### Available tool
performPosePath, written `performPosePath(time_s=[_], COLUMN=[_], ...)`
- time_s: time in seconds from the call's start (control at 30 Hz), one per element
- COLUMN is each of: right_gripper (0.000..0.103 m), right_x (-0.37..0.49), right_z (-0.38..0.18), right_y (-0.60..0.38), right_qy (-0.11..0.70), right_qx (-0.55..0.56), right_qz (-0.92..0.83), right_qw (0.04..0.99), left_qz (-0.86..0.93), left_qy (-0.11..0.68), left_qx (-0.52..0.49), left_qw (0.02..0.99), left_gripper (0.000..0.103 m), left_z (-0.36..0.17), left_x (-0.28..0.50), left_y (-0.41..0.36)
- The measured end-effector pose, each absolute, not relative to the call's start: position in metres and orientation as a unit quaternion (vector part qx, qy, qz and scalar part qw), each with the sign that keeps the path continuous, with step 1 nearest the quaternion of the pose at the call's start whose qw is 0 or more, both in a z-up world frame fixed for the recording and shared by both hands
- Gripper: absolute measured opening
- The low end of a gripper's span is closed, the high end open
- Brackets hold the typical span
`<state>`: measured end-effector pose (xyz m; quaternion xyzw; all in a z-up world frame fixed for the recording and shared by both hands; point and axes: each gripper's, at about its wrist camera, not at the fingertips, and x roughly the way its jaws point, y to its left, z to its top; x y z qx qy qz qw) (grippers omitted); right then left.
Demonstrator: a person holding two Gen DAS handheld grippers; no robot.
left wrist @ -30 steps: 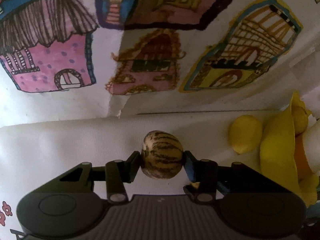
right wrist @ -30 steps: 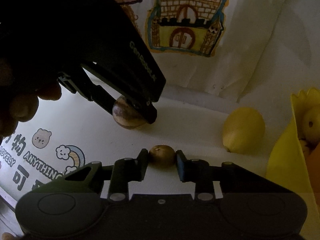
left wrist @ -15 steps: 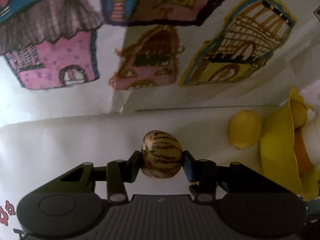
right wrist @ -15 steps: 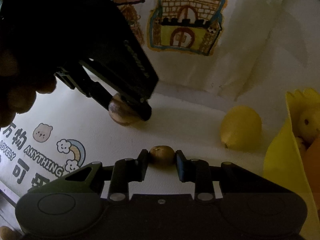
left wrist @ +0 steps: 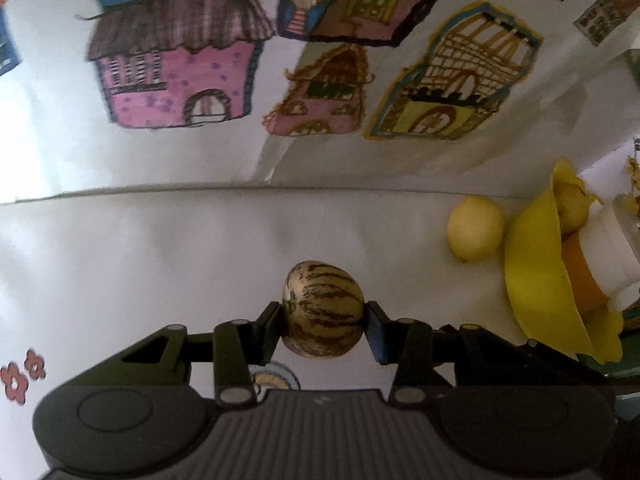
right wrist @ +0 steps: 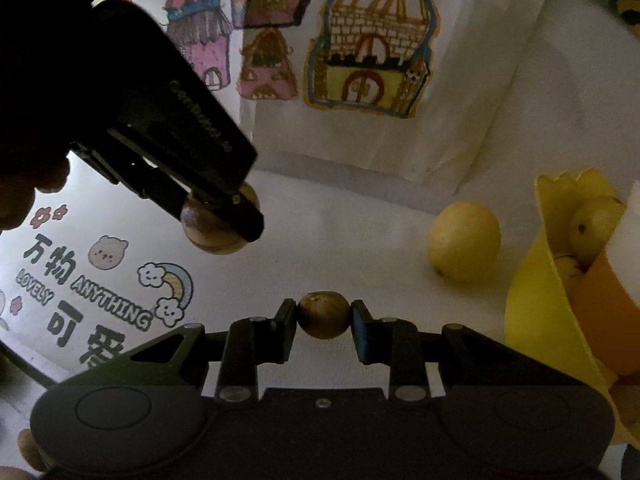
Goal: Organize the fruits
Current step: 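Carry the pepino and the kiwi over the metal tray with both tools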
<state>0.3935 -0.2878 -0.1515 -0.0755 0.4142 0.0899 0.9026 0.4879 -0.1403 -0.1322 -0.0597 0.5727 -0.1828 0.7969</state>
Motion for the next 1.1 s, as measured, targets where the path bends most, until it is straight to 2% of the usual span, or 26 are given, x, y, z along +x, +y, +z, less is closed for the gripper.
performPosePath(time_s=[0.63,1.1], right_gripper=[0.031,0.031], right_x=[0.318,0.246], right_z=[-0.116,-0.107], right_y=[-0.263,-0.259], right_qy=[0.411,0.423], right_qx=[-0.073,-0.093], right_qz=[0.084,0.097], right_qw=[0.905,0.896], left_qz=[-0.166,-0.17], left_qy=[0.562,0.572], left_qx=[-0.066,-0.066], left_qw=[0.808,0.8], left_gripper=[0.048,0.048], left_z=[-0.099,-0.09], left_x=[0.39,0.334], left_y=[-0.092,-0.091])
